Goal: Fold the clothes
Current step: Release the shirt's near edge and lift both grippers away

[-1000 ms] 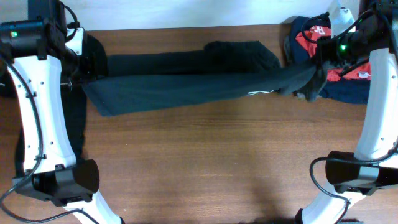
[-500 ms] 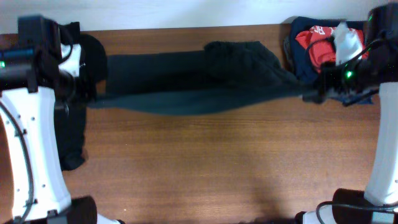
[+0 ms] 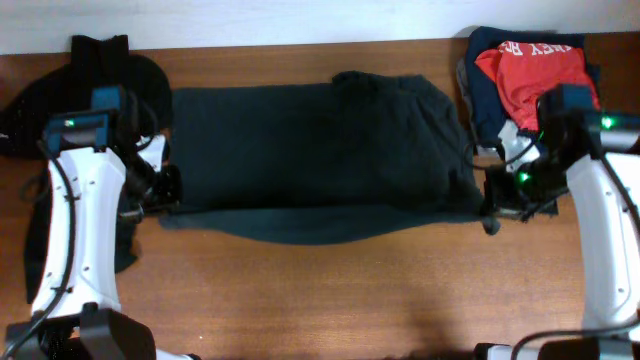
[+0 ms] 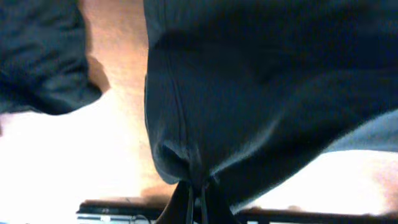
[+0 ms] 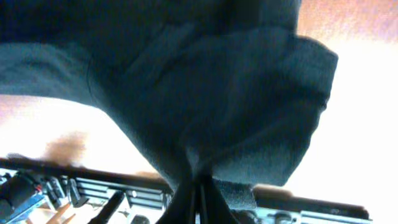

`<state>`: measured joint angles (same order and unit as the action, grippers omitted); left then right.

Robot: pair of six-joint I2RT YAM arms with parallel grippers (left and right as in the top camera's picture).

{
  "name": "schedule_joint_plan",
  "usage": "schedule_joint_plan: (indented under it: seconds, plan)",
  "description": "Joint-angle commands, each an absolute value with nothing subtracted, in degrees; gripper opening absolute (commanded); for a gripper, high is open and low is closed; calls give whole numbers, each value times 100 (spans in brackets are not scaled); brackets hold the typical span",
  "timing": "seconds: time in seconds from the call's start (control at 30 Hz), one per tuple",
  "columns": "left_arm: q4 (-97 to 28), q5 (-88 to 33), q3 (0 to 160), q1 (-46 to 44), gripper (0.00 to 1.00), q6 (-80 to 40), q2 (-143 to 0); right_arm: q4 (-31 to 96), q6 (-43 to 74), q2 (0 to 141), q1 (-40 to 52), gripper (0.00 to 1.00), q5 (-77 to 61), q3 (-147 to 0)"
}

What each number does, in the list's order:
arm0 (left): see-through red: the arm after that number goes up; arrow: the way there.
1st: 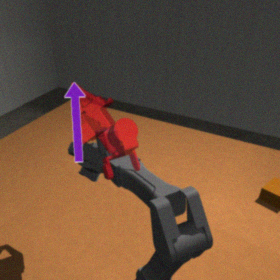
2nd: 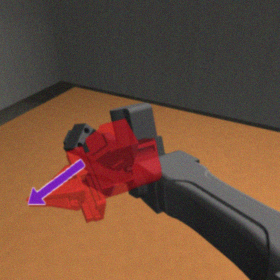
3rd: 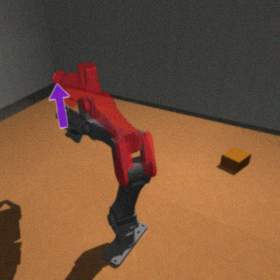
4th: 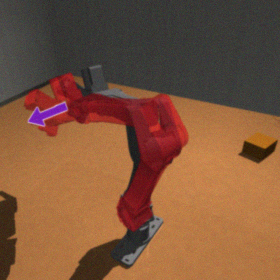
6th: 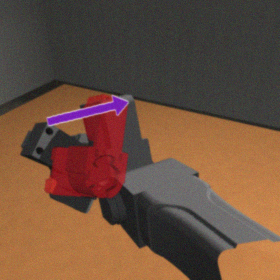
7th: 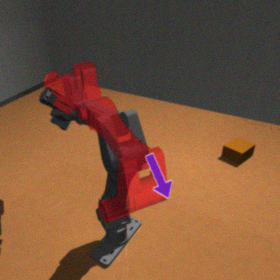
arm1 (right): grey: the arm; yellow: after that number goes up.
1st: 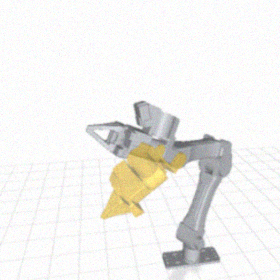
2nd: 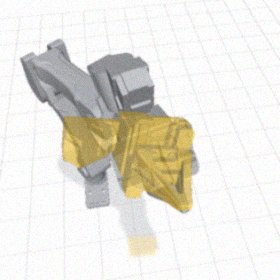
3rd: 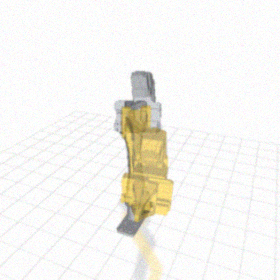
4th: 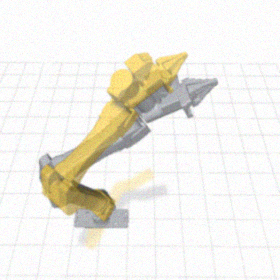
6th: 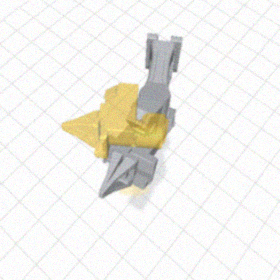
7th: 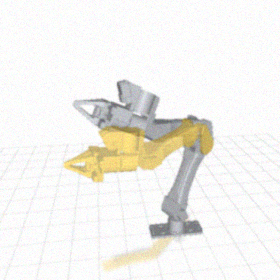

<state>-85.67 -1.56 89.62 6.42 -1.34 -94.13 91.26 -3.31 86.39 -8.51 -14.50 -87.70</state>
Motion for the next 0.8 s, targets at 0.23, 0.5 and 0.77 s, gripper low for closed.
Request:
schedule_joint_plan:
  seconds: [0.23, 0.5, 0.77]
  plan:
    - [-8060, 279, 7863, 683, 0, -637, -8921, 8659, -73, 8350, -908, 4, -1415, -7424]
    - [-7017, 478, 7059, 683, 1, -950, -8825, 7408, -58, 8366, -906, 4, -1417, -7190]
    - [-5599, 609, 6709, 681, 1, -961, -8827, 6316, -154, 8451, -902, 4, -1420, -7188]
